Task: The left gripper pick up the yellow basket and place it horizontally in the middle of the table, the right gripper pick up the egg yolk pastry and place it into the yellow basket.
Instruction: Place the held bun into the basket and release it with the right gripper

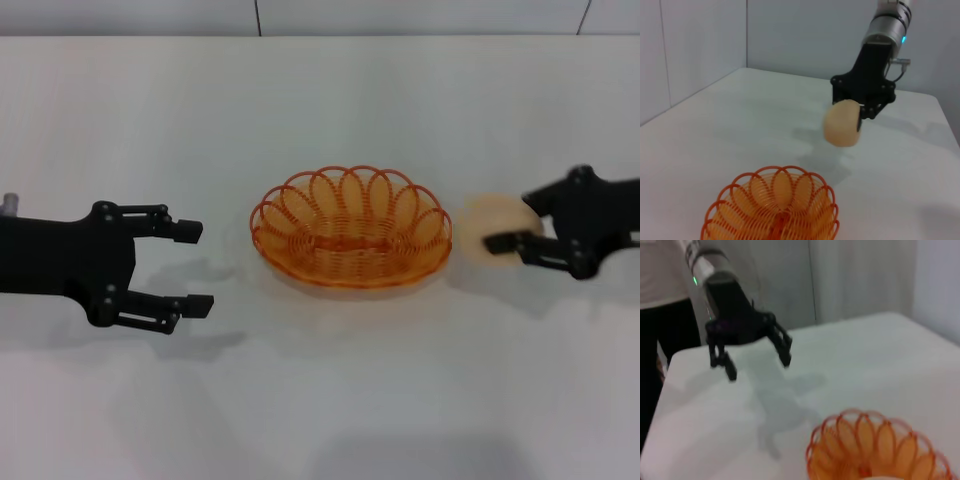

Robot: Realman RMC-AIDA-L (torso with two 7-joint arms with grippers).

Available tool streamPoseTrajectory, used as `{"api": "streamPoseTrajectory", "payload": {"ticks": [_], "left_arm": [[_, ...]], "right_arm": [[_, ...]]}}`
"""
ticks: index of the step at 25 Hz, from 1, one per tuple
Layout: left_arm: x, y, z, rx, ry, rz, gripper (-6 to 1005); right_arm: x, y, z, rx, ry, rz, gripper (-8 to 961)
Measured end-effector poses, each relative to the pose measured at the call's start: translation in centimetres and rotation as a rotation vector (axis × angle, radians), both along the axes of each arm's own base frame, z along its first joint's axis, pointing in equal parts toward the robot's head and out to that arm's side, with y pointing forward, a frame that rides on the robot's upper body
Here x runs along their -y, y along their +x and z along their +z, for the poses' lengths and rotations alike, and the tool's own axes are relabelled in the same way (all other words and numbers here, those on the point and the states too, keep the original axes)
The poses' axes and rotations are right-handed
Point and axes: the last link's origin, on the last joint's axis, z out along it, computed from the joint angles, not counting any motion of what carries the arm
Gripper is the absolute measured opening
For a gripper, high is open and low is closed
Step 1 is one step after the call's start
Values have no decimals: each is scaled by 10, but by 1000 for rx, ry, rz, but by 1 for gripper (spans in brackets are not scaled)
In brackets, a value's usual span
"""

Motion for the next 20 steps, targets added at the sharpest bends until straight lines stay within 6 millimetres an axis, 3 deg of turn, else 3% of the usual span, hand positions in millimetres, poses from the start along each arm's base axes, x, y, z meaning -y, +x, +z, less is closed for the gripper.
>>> {"api": "streamPoseTrajectory", "payload": {"ticks": [9, 10, 20], "left_arm": [[2, -1, -4, -23, -39, 3, 852], [2, 0, -5, -25, -42, 0, 852], [-3, 7, -13, -47, -64, -16, 851]], "right_arm": [[-27, -41, -26, -76, 13, 83, 149], [-35, -52, -36, -114, 13, 83, 144], [-46, -55, -66, -62, 62, 59, 71]]}}
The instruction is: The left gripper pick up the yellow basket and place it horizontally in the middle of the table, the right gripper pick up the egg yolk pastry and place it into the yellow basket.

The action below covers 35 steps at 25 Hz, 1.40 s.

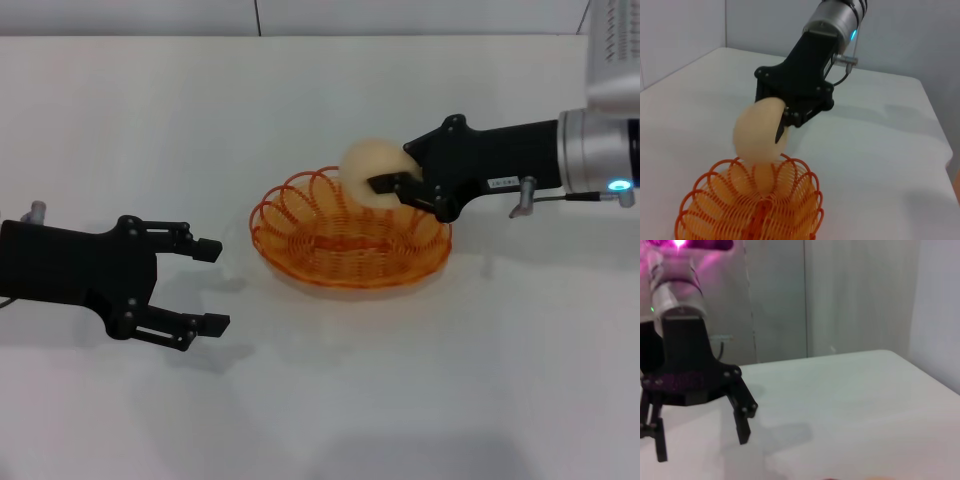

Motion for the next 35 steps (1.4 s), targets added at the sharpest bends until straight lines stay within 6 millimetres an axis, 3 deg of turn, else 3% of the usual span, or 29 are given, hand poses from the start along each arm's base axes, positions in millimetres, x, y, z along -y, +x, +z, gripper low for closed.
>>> {"api": "streamPoseTrajectory", "payload": {"ticks": [6, 17, 23, 28, 30, 35], "left_arm": [[0, -1, 0, -5, 0, 2, 852], [-1, -1, 1, -5, 6, 3, 852], [0, -2, 2, -7, 8, 1, 852], [1, -5, 4, -13, 9, 5, 852], [1, -5, 4, -13, 8, 5, 852], [-1, -5, 6, -16, 12, 7, 852]], "right_arm": [[-1, 1, -7, 14, 19, -18, 129], [3, 7, -5, -2, 16, -24, 555], [15, 11, 4, -25, -45, 7, 679], [27, 29, 13, 2, -62, 37, 783], [31, 36, 16, 13, -70, 39, 868], [43, 46, 24, 9, -123, 52, 865]]}}
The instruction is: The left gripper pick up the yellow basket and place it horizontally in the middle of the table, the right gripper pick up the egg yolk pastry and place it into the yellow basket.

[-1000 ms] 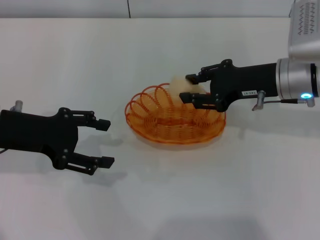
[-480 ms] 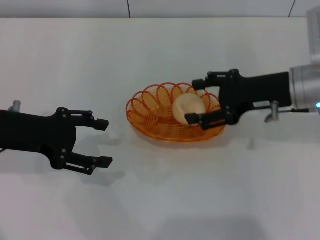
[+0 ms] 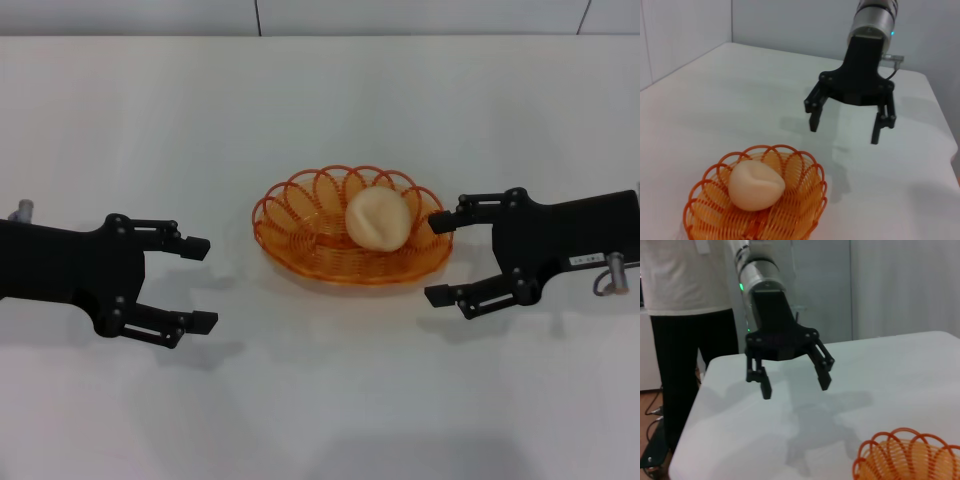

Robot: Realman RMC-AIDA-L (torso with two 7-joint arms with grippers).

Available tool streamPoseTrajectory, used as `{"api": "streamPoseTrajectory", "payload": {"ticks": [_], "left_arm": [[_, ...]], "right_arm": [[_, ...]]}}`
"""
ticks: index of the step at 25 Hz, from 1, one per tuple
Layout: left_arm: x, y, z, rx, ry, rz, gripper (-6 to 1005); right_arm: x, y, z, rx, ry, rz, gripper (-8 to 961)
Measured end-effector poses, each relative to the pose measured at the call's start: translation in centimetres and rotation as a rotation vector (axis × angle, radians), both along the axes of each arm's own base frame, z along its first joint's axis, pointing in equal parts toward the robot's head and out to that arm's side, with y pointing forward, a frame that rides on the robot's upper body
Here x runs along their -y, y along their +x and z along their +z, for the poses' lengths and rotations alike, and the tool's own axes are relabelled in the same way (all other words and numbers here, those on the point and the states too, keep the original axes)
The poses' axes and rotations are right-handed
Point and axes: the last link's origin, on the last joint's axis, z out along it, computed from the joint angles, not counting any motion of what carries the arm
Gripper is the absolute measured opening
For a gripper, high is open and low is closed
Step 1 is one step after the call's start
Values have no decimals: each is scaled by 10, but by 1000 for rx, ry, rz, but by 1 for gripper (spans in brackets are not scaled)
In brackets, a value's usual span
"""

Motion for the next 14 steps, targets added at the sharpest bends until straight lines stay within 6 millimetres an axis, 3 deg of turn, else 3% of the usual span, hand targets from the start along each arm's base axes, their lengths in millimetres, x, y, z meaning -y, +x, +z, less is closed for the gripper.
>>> {"api": "streamPoseTrajectory", "payload": {"ticks": [14], "left_arm": [[-3, -1, 2, -8, 13, 6, 852]], "right_arm": [[7, 15, 16, -7, 8, -19, 864]]}}
